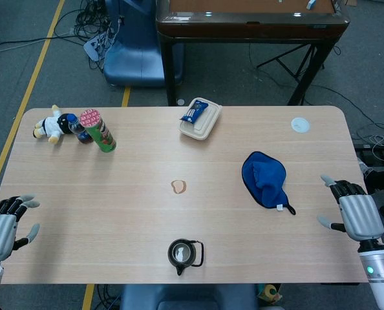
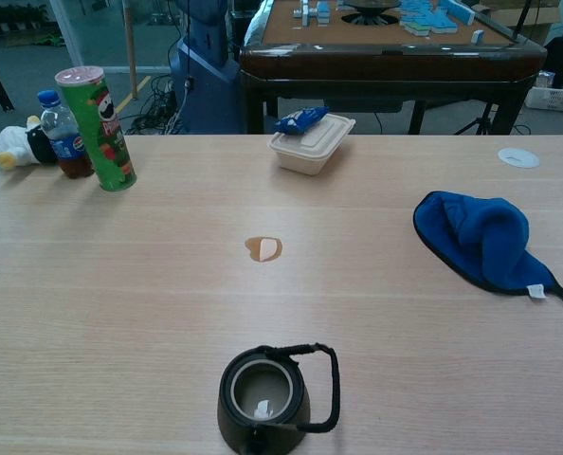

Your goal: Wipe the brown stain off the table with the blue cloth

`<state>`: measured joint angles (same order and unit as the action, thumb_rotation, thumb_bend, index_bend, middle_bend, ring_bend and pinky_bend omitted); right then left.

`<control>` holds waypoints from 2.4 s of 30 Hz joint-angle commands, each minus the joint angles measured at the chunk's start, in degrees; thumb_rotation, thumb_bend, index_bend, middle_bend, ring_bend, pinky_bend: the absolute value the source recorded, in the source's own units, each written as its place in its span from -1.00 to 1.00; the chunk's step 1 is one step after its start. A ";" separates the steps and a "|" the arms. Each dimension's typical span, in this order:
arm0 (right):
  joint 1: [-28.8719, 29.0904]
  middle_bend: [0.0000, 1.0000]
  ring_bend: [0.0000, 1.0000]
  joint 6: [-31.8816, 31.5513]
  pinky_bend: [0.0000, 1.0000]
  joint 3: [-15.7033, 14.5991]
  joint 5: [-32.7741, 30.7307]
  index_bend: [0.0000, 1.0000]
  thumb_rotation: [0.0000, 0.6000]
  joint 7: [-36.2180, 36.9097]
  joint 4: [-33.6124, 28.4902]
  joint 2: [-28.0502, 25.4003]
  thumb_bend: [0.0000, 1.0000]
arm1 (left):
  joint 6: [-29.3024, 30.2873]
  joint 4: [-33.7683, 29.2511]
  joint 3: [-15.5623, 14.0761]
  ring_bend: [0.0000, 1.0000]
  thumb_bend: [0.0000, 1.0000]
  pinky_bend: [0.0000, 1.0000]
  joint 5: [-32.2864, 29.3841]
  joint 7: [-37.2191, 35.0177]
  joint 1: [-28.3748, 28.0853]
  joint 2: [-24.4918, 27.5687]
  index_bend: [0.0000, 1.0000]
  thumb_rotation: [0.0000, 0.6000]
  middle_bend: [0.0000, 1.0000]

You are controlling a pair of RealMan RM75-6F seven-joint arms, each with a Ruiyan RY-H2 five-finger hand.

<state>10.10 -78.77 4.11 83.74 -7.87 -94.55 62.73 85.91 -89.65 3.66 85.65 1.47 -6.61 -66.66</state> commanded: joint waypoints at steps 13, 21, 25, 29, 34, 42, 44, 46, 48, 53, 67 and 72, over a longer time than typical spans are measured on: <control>4.61 -0.39 -0.54 8.01 -0.47 1.54 -4.27 -0.68 1.00 -3.00 0.89 1.51 -0.95 | 0.17 0.30 -0.09 -0.62 -0.42 -0.67 0.05 -0.61 0.17 -0.11 -0.32 1.00 -0.53; 9.19 -0.43 -0.54 14.83 -0.47 2.55 -7.55 -0.68 1.00 -6.66 3.65 4.31 -0.96 | 0.94 0.14 -0.19 -0.62 -0.42 -0.67 0.06 -0.82 0.74 0.10 -0.32 1.00 -0.53; 13.48 -0.45 -0.54 20.67 -0.47 3.24 -9.86 -0.68 1.00 -8.20 10.31 9.04 -0.96 | 1.85 -0.07 -0.33 -0.62 -0.41 -0.67 -0.07 -1.03 1.53 0.47 -0.32 1.00 -0.53; 15.80 -0.48 -0.56 23.72 -0.47 3.61 -11.41 -0.68 1.00 -8.19 14.92 12.32 -0.96 | 2.09 -0.10 -0.34 -0.62 -0.41 -0.67 -0.11 -1.15 1.78 0.58 -0.32 1.00 -0.53; 18.77 -0.51 -0.61 27.42 -0.47 4.12 -13.28 -0.68 1.00 -8.10 21.66 16.54 -0.96 | 2.02 -0.07 -0.33 -0.62 -0.41 -0.67 -0.14 -1.15 1.85 0.60 -0.32 1.00 -0.53; 23.89 -0.54 -0.65 33.93 -0.47 5.14 -16.35 -0.68 1.00 -8.56 31.69 22.59 -0.96 | 1.77 -0.09 -0.20 -0.62 -0.41 -0.67 -0.29 -1.02 1.79 0.61 -0.32 1.00 -0.53; 25.16 -0.54 -0.66 35.38 -0.49 5.24 -16.78 -0.68 1.00 -8.70 33.88 24.05 -0.96 | 1.72 -0.11 -0.15 -0.62 -0.42 -0.67 -0.48 -0.97 1.84 0.63 -0.32 1.00 -0.53; 26.15 -0.54 -0.66 36.55 -0.52 5.17 -17.12 -0.68 1.00 -9.11 35.73 25.22 -0.96 | 1.66 -0.07 -0.13 -0.62 -0.42 -0.67 -0.66 -0.95 1.91 0.65 -0.32 1.00 -0.53; 27.21 -0.54 -0.67 37.79 -0.55 5.16 -17.53 -0.68 1.00 -9.37 37.90 26.64 -0.96 | 1.59 0.00 -0.11 -0.62 -0.42 -0.67 -0.87 -0.98 1.98 0.67 -0.32 1.00 -0.53; 29.21 -0.41 -0.62 39.94 -0.54 4.94 -17.54 -0.60 1.00 -8.77 41.99 29.72 -0.85 | 1.43 0.04 -0.05 -0.62 -0.41 -0.67 -0.96 -1.02 1.96 0.75 -0.32 1.00 -0.53; 30.82 0.25 0.18 35.59 0.52 3.99 -10.11 0.31 1.00 0.81 44.52 31.57 0.39 | 1.40 0.36 0.10 -0.62 -0.41 -0.67 -1.22 -1.45 2.16 1.11 -0.32 1.00 -0.53; 31.40 0.27 0.20 30.73 0.55 5.41 -7.45 0.33 1.00 4.14 40.73 29.43 0.39 | 1.48 0.23 0.21 -0.62 -0.41 -0.67 -1.04 -1.40 2.10 1.38 -0.32 1.00 -0.53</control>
<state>41.18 -46.39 8.70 75.06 -4.85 -52.14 93.20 87.39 -89.42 3.87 84.60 0.07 -4.51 -65.27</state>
